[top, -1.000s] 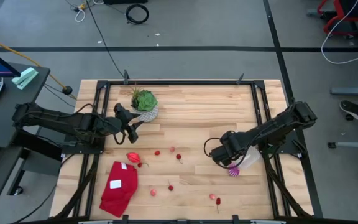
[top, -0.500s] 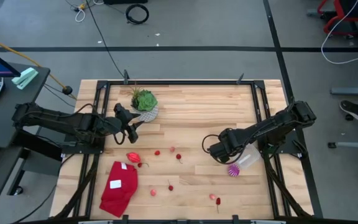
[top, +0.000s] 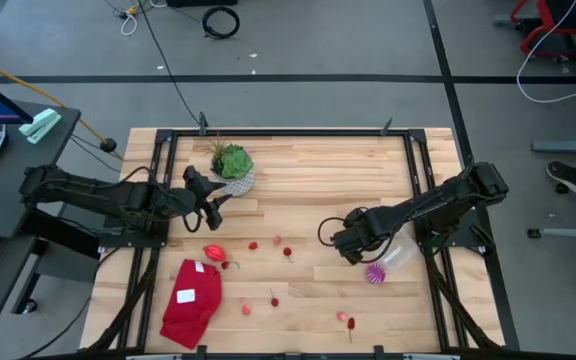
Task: Pick and placing Produce into tupperware
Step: Put the red strawberry into the transparent bin, then put the purple onion into the transparent bin
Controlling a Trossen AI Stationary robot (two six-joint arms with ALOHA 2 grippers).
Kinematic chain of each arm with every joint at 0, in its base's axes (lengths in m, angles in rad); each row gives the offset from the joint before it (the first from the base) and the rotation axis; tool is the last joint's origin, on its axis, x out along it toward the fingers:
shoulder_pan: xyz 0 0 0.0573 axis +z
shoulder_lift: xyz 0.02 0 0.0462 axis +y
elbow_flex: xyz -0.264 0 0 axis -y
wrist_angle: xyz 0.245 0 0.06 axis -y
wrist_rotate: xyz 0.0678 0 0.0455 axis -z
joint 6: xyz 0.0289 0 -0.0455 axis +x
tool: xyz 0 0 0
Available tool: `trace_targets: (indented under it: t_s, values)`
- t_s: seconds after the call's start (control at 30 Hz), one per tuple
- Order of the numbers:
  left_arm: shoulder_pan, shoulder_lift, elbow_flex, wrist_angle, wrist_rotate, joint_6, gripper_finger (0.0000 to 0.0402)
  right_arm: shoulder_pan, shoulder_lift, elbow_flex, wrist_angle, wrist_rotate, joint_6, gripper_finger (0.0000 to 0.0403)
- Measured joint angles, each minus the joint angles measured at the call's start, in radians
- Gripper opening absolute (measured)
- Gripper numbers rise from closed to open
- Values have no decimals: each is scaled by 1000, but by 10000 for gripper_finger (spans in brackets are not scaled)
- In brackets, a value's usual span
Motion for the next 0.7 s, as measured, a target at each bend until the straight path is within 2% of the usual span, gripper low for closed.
trace_targets:
  t_s: [0.13, 0.43, 0.7]
  values:
    - [0, 0, 0, 0, 0, 0, 173, -1, 0, 0, 0, 0, -12, 27]
    - [0, 0, 0, 0, 0, 0, 174, -27, 0, 12, -35, -9, -46, 111]
    - [0, 0, 0, 0, 0, 0, 174, -39, 0, 135, -193, -180, -42, 129]
